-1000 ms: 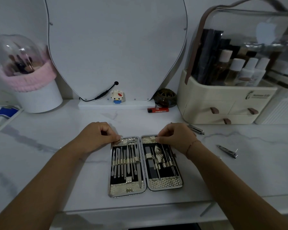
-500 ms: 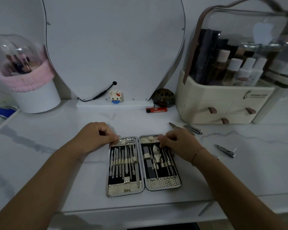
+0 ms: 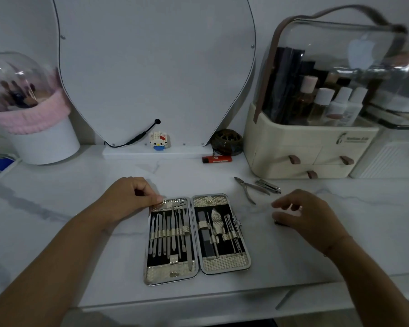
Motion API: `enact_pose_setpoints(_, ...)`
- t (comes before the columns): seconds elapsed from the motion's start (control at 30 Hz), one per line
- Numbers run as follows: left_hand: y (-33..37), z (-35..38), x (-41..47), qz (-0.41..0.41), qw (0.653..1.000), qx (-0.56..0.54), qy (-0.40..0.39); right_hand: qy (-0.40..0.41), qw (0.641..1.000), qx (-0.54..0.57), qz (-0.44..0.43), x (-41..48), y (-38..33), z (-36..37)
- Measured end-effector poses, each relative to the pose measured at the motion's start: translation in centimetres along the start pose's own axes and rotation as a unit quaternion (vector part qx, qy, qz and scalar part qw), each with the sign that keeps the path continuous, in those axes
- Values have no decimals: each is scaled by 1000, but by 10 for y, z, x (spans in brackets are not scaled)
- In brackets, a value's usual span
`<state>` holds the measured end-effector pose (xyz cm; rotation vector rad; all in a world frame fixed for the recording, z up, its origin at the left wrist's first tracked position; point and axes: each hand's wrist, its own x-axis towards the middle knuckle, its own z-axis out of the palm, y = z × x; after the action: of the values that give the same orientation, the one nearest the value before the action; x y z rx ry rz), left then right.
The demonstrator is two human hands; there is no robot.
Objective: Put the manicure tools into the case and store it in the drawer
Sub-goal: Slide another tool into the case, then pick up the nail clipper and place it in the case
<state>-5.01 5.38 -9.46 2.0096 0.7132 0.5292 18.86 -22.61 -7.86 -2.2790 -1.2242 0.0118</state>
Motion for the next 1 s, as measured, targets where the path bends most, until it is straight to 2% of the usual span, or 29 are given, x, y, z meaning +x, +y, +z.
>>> enact_pose_setpoints(0.3,-1,1,-3,-10,1000,-10,-1,2,1000,-26,-6,-13,12,-2)
enact_pose_setpoints(0.4,-1,1,-4,-18,1000,-24,5,-4,999,-48,11,-17,14,-2)
enact_pose_setpoints(0.57,9,7,-9,-9,999,-45,23,8,999,-24,48,-20,1,4)
enact_pose_setpoints(0.63,23,12,-13,12,998,-59,31,18,999,13,46,-21,-8,7)
enact_pose_setpoints(0.7,41,17,-18,73,995,61,19,39,995,86,32,-23,-25,9)
enact_pose_setpoints(0.73,53,23,-23,92,992,86,-3,48,992,117,19,-24,-36,10)
enact_pose_setpoints(0.87,89,55,-52,86,989,15,-121,28,975,217,-37,-25,-90,19)
enact_pose_setpoints(0.93,87,63,-62,88,989,-23,-117,12,959,279,-43,-25,-109,25)
enact_pose_setpoints(1.0,84,58,-70,73,993,-55,-76,-16,939,342,-35,-24,-120,29)
